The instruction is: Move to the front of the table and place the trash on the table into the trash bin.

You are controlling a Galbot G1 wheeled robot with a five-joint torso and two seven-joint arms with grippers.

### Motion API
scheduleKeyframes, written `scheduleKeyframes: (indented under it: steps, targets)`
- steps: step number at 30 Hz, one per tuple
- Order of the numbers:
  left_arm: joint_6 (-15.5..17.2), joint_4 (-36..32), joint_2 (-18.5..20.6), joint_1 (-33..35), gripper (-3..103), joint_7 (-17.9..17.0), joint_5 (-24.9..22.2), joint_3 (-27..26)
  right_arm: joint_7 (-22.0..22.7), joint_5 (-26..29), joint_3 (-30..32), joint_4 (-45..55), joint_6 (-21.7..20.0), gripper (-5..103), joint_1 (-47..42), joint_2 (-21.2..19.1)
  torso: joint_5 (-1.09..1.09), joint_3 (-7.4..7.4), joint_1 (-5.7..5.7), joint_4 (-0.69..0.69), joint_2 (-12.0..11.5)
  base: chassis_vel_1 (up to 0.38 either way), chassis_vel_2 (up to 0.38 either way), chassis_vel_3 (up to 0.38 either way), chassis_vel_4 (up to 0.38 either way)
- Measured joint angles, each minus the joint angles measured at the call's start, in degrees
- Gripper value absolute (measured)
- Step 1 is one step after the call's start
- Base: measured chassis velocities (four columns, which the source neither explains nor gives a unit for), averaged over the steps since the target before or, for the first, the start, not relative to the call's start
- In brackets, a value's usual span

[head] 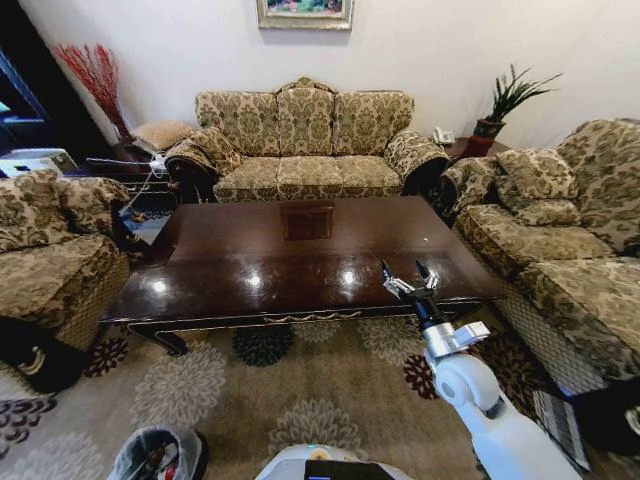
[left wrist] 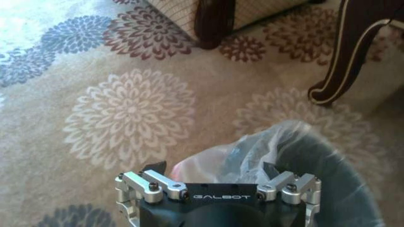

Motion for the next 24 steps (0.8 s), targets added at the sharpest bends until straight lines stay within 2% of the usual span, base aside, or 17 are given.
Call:
scheduleKeyframes:
  steps: [3, 6, 7, 10, 11, 13, 15, 17, 18, 20, 21, 22, 23, 24]
  targets:
    - [1.8, -0.9, -0.1, -0.2, 100, -1.8, -2.2, -0.5, 0.0, 0.0, 0.0, 0.0, 0.0, 100, 0.0, 0.0, -0.01, 0.0, 0.0, -0.01, 0.0, 0.0, 0.0, 0.0, 0.0]
    - [6.6, -2.0, -0.1, 0.3, 100, -2.8, -5.7, -1.7, 0.0, 0.0, 0.0, 0.0, 0.0, 100, 0.0, 0.0, -0.01, 0.0, 0.0, 0.0, 0.0, 0.0, 0.0, 0.0, 0.0]
    - [6.6, -2.0, -0.1, 0.3, 100, -2.8, -5.7, -1.7, 0.0, 0.0, 0.0, 0.0, 0.0, 100, 0.0, 0.0, -0.01, 0.0, 0.0, 0.0, 0.0, 0.0, 0.0, 0.0, 0.0]
    - [12.9, -3.8, -0.4, 0.1, 100, -4.0, -13.5, -4.3, 0.0, 0.0, 0.0, 0.0, 0.0, 100, 0.0, 0.0, -0.01, 0.0, 0.0, 0.0, 0.0, 0.0, 0.0, 0.0, 0.0]
    - [12.9, -3.8, -0.4, 0.1, 100, -4.0, -13.5, -4.3, 0.0, 0.0, 0.0, 0.0, 0.0, 100, 0.0, 0.0, -0.01, 0.0, 0.0, 0.0, 0.0, 0.0, 0.0, 0.0, 0.0]
    - [15.3, -5.5, 0.0, -0.3, 100, -5.4, -19.8, -6.2, 0.0, 0.0, 0.0, 0.0, 0.0, 100, 0.0, 0.0, -0.03, 0.01, 0.0, 0.0, 0.0, 0.0, 0.0, 0.0, 0.0]
    - [15.1, -6.6, 0.3, -0.3, 100, -5.3, -21.4, -6.7, 0.0, 0.0, 0.0, 0.0, 0.0, 100, 0.0, 0.0, -0.02, 0.01, 0.0, 0.0, 0.0, 0.0, 0.0, 0.0, 0.0]
    - [11.5, -9.8, 0.6, -0.3, 100, -3.3, -21.5, -7.0, 0.0, 0.0, 0.0, 0.0, 0.0, 100, 0.0, 0.0, -0.02, 0.01, 0.0, 0.0, 0.0, 0.0, 0.0, 0.0, 0.0]
    - [11.5, -9.8, 0.6, -0.3, 100, -3.3, -21.5, -7.0, 0.0, 0.0, 0.0, 0.0, 0.0, 100, 0.0, 0.0, -0.02, 0.01, 0.0, 0.0, 0.0, 0.0, 0.0, 0.0, 0.0]
    - [0.3, -14.4, 0.9, 0.0, 100, 3.0, -14.3, -5.4, 0.0, 0.0, 0.0, 0.0, 0.0, 100, 0.0, 0.0, -0.01, 0.01, 0.0, 0.0, 0.0, 0.0, 0.0, 0.0, 0.0]
    - [-6.8, -16.5, 1.3, 0.1, 100, 6.6, -8.8, -4.6, 0.0, 0.0, 0.0, 0.0, 0.0, 100, 0.0, 0.0, -0.02, 0.01, 0.0, 0.0, 0.0, 0.0, 0.0, 0.0, 0.0]
    - [-12.0, -18.6, 1.6, 0.2, 100, 9.5, -4.2, -3.9, 0.0, 0.0, 0.0, 0.0, 0.0, 100, 0.0, 0.0, 0.0, 0.01, 0.0, 0.0, 0.0, 0.0, 0.0, 0.0, 0.0]
    - [-12.0, -18.6, 1.6, 0.2, 100, 9.5, -4.2, -3.9, 0.0, 0.0, 0.0, 0.0, 0.0, 100, 0.0, 0.0, 0.0, 0.01, 0.0, 0.0, 0.0, 0.0, 0.0, 0.0, 0.0]
    - [-16.7, -22.0, 2.0, 0.4, 100, 12.5, 0.1, -2.9, 0.0, 0.0, 0.0, 0.0, 0.0, 100, 0.0, 0.0, -0.01, 0.01, 0.01, 0.0, 0.0, 0.0, 0.0, 0.0, 0.0]
